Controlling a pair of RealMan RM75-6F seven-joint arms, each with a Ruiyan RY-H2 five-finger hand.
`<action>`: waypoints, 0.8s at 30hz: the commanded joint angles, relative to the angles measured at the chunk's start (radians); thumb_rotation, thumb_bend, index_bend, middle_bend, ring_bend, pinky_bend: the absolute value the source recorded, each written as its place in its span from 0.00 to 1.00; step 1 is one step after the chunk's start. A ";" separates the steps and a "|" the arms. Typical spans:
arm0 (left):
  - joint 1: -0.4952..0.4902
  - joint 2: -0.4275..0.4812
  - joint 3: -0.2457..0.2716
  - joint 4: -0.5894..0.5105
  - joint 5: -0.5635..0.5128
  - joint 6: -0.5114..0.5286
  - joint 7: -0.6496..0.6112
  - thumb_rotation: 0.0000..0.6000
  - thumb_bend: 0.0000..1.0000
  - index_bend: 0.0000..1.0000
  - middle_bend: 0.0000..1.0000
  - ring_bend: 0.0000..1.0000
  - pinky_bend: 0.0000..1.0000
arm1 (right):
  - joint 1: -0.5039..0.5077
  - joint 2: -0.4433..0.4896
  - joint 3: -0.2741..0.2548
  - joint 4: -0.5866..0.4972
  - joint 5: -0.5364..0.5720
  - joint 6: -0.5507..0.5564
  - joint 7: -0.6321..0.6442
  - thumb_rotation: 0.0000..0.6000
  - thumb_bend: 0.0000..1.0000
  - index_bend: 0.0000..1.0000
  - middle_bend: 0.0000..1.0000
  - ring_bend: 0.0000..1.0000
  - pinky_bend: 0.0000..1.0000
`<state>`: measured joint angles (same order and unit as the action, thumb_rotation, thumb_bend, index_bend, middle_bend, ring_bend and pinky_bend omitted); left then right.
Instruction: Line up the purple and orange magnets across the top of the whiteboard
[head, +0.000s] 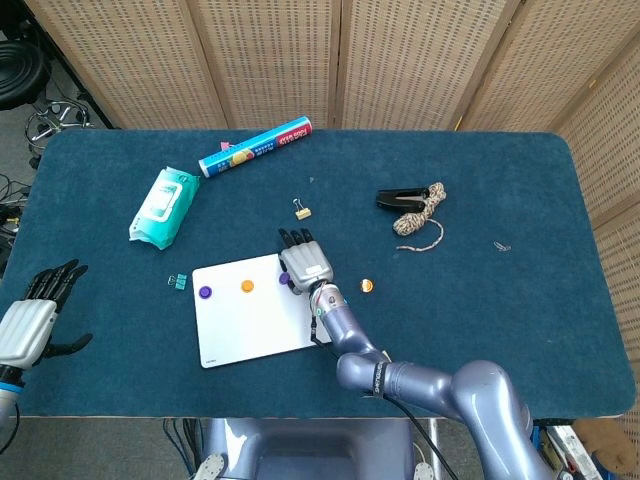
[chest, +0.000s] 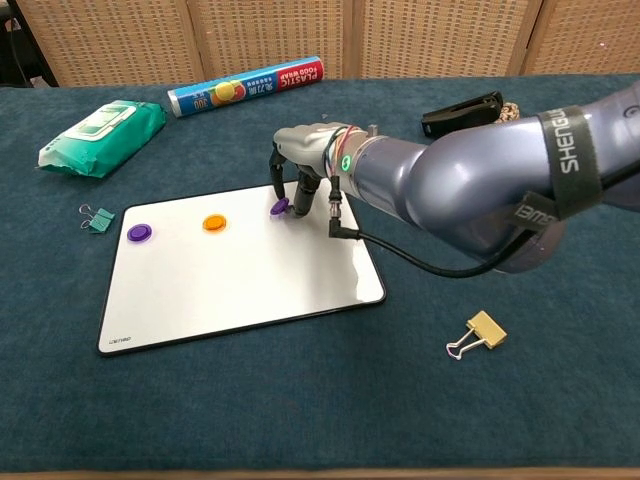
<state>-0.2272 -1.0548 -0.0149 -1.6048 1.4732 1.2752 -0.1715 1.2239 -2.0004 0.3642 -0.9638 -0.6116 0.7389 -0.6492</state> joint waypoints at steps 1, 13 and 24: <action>0.000 0.000 0.001 -0.002 -0.002 -0.003 0.002 1.00 0.20 0.00 0.00 0.00 0.00 | -0.008 0.021 -0.006 -0.035 0.001 0.021 -0.010 1.00 0.47 0.44 0.00 0.00 0.00; 0.002 0.000 0.006 -0.011 0.005 0.000 0.012 1.00 0.20 0.00 0.00 0.00 0.00 | -0.024 0.055 -0.019 -0.097 0.031 0.042 -0.019 1.00 0.47 0.41 0.00 0.00 0.00; 0.001 -0.001 0.005 -0.006 0.005 0.001 0.010 1.00 0.20 0.00 0.00 0.00 0.00 | -0.047 0.104 -0.036 -0.159 0.022 0.080 -0.020 1.00 0.47 0.39 0.00 0.00 0.00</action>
<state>-0.2256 -1.0552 -0.0098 -1.6110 1.4788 1.2761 -0.1615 1.1854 -1.9088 0.3325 -1.1091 -0.5842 0.8090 -0.6704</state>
